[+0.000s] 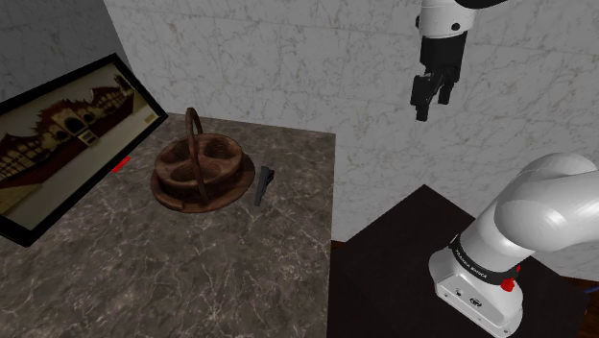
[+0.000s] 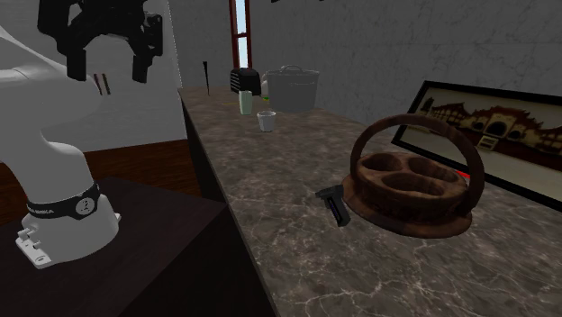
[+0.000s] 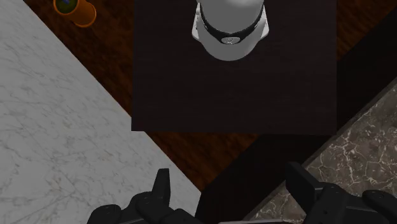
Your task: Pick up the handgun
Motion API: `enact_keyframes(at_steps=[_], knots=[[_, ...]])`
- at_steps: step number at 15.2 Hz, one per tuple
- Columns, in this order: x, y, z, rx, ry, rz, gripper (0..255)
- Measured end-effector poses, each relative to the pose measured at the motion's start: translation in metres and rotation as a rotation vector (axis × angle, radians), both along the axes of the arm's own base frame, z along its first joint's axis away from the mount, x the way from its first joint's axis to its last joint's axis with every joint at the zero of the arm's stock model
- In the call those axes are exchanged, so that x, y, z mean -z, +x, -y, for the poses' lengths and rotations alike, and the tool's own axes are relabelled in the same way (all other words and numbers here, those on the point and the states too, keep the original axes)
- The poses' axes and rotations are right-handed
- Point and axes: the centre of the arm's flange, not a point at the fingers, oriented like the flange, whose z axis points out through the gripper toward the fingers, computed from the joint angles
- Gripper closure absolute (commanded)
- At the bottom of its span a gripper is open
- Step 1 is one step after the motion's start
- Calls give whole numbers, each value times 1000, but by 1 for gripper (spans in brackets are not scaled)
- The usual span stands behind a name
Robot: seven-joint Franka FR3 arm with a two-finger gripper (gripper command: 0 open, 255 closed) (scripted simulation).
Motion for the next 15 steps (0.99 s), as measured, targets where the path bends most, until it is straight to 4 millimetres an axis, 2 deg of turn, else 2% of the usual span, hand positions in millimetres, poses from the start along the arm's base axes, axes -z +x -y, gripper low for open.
enact_keyframes(at_steps=[3,8,12,15], knots=[[9,1,-12,28,0,5,0],[45,13,-53,142,3,26,0],[77,33,-94,239,5,43,0],[98,46,-116,313,6,56,0]])
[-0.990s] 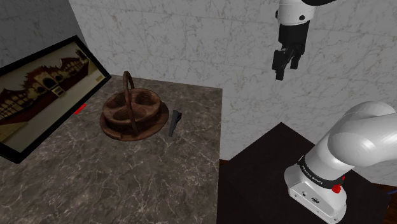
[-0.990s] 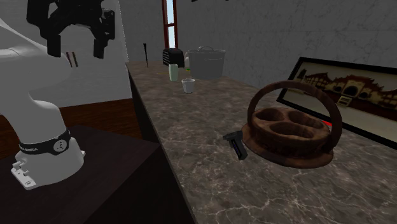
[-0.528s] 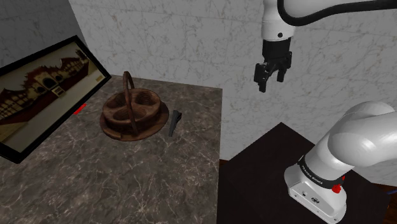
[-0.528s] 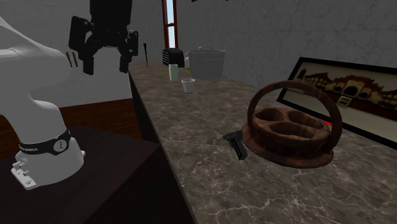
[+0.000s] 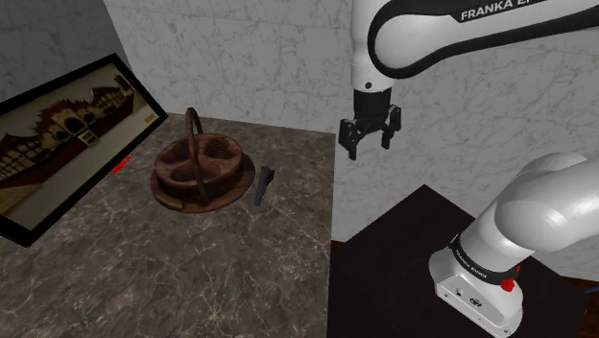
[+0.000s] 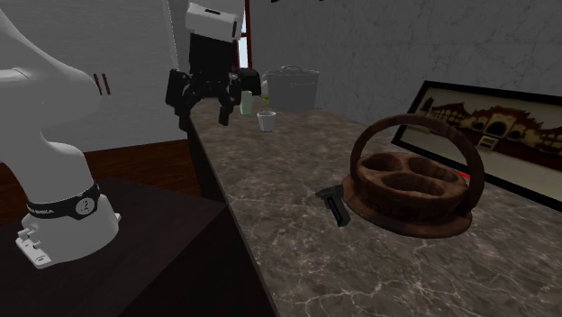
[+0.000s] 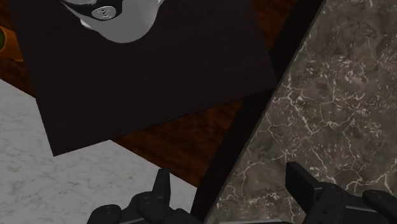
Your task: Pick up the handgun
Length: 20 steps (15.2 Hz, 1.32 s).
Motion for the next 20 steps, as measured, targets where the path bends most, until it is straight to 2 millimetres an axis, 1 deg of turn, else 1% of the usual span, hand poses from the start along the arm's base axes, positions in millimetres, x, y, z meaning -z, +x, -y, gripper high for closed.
enact_keyframes(at_steps=[3,4,7,9,11,12,14,17,19,20], knots=[[22,15,-29,72,2,14,0],[27,20,-37,97,2,19,0],[52,39,-57,170,3,32,0],[66,53,-74,219,5,41,0],[77,69,-85,268,6,50,0],[84,78,-95,290,7,55,0],[95,91,-106,341,8,64,0],[118,115,-125,414,10,77,0],[130,136,-136,464,12,86,0],[138,143,-138,489,12,90,0]])
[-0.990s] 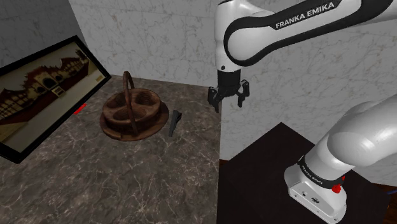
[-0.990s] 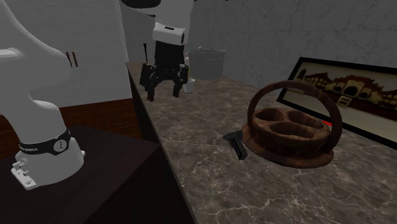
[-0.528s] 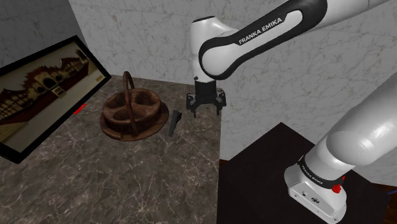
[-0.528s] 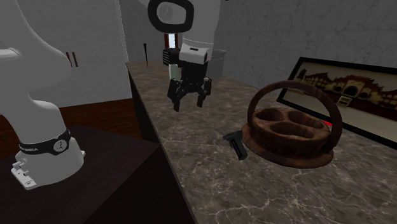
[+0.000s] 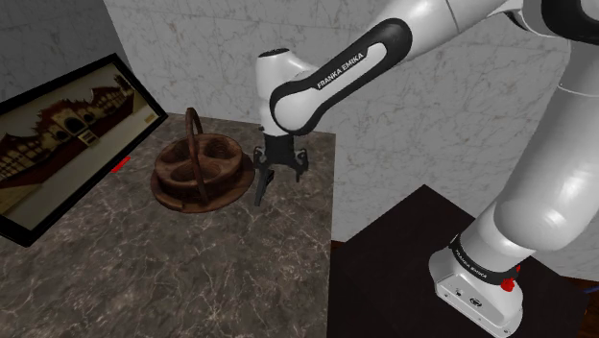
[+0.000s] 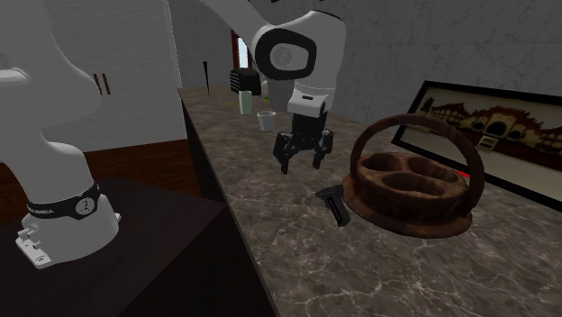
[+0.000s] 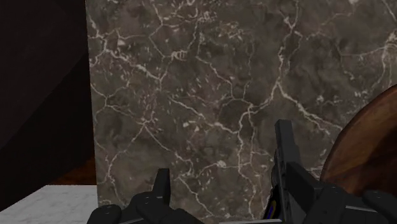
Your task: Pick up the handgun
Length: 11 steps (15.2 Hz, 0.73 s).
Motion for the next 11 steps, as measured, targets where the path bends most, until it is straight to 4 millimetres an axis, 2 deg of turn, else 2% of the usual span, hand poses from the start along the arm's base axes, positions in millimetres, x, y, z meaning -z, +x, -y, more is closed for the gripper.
enact_keyframes(at_steps=[5,6,11], knots=[[38,45,-26,122,4,22,0],[40,54,-31,142,4,26,0],[66,61,-31,162,3,30,0]])
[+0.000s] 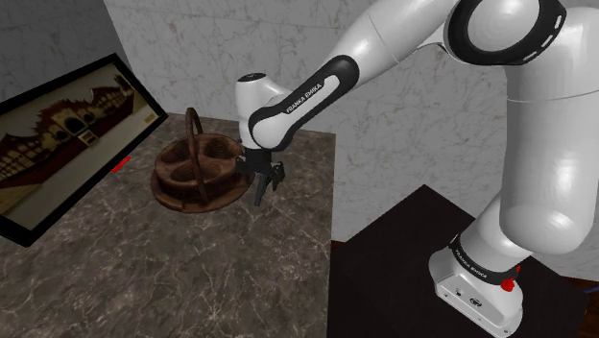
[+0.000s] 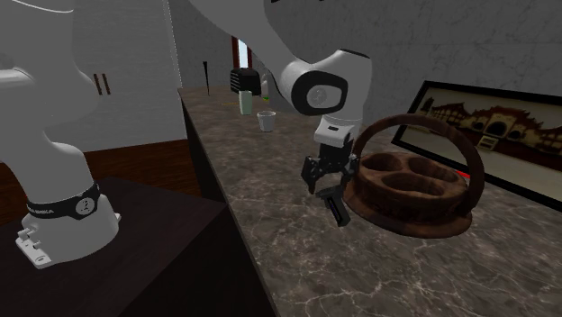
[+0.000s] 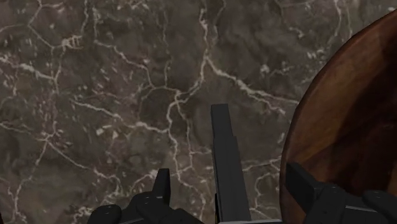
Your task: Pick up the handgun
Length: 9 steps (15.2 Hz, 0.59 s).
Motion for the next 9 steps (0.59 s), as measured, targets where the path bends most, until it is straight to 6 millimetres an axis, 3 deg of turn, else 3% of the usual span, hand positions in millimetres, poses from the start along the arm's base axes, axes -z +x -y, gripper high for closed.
enact_keyframes(at_steps=[3,4,9], knots=[[15,1,0,1,0,0,0],[17,0,0,1,0,0,255],[18,1,-1,0,0,1,255]])
